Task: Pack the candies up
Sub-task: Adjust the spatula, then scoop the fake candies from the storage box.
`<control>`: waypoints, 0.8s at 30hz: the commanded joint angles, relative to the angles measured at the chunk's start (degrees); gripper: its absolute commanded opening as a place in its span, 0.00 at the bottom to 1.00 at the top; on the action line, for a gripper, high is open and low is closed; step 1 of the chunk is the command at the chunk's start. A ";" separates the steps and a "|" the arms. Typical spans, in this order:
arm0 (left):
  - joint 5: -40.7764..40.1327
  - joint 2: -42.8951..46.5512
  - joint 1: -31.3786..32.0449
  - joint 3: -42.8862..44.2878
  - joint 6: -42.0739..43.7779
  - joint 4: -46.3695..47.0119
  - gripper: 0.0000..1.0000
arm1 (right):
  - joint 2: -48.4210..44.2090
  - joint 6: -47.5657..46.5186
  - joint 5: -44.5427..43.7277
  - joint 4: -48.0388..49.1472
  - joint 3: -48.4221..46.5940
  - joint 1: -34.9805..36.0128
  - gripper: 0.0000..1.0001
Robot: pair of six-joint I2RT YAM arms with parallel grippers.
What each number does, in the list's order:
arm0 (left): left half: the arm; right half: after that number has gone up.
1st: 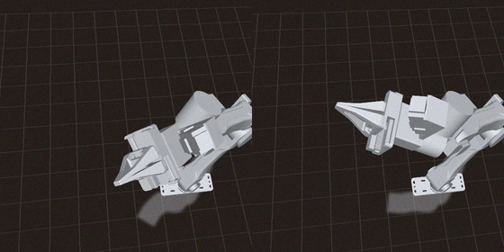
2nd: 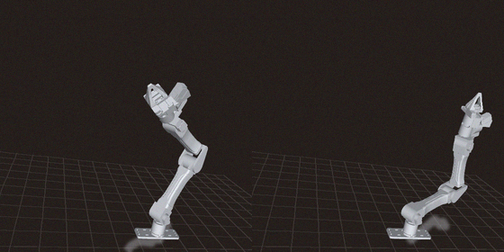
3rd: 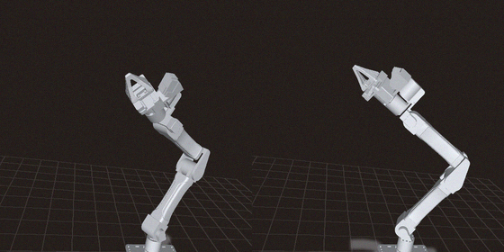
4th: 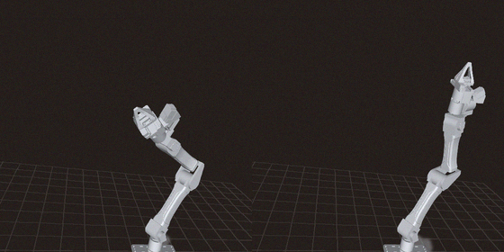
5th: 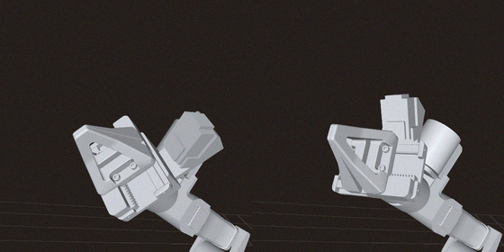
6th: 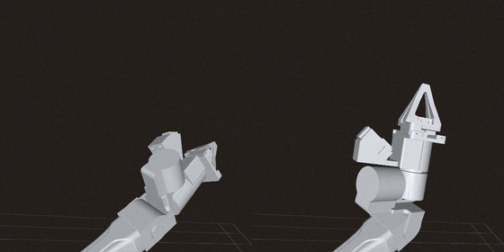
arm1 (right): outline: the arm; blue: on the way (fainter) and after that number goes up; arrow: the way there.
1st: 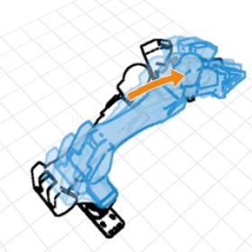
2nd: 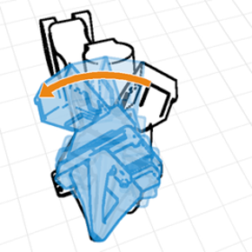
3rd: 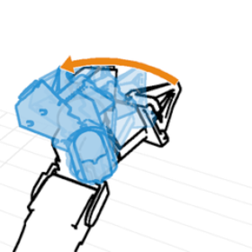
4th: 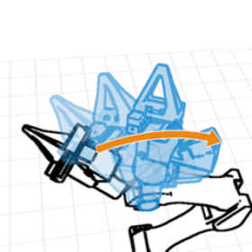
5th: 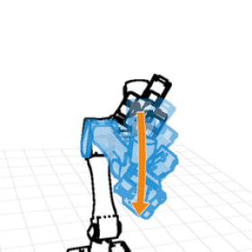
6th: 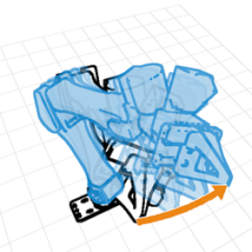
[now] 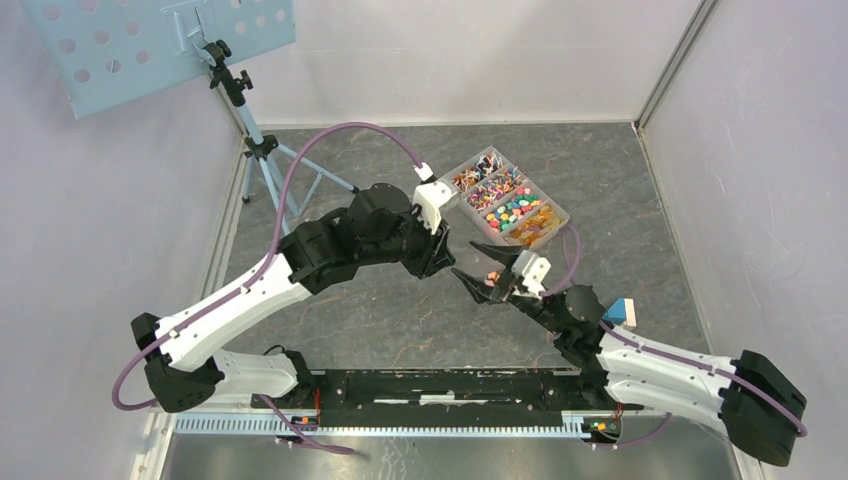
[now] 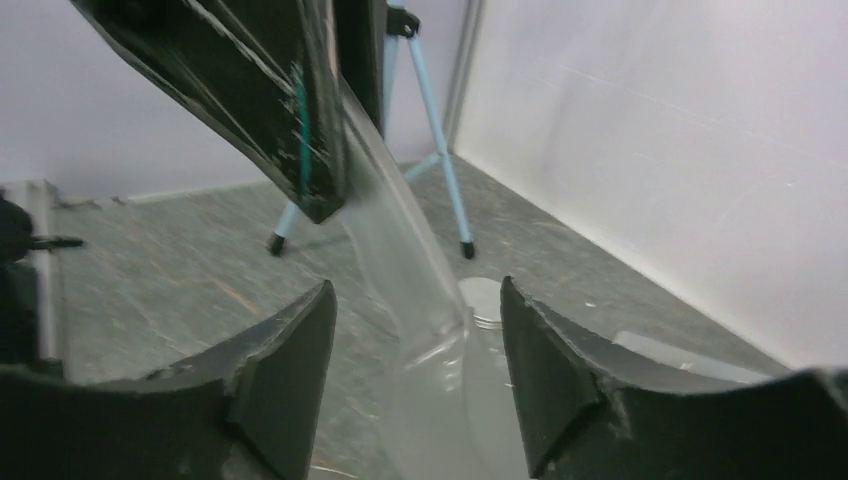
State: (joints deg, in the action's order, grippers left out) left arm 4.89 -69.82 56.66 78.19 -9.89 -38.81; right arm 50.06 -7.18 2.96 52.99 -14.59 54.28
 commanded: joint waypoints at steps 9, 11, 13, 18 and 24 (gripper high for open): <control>-10.95 -10.75 -0.82 13.25 4.86 -7.90 0.02 | -23.36 18.93 -9.65 -31.17 -0.57 0.54 0.98; -10.86 -13.95 -1.04 16.38 5.93 -9.31 0.02 | -26.43 22.91 -12.87 -39.78 -2.41 0.61 0.98; -11.13 -17.59 -1.38 20.40 7.49 -11.20 0.02 | -29.21 26.19 -14.95 -47.06 -4.12 0.56 0.98; -9.81 -26.63 -3.13 30.16 9.80 -13.40 0.02 | -36.38 29.79 -17.63 -56.57 -5.14 0.55 0.98; -6.63 -36.02 -5.46 37.25 14.59 -13.19 0.02 | -43.81 29.85 -21.72 -62.47 -6.64 0.54 0.98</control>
State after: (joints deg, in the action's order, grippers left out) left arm -3.86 -101.62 52.53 110.21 -1.43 -51.42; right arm 9.58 20.93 -14.22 -3.03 -17.61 54.65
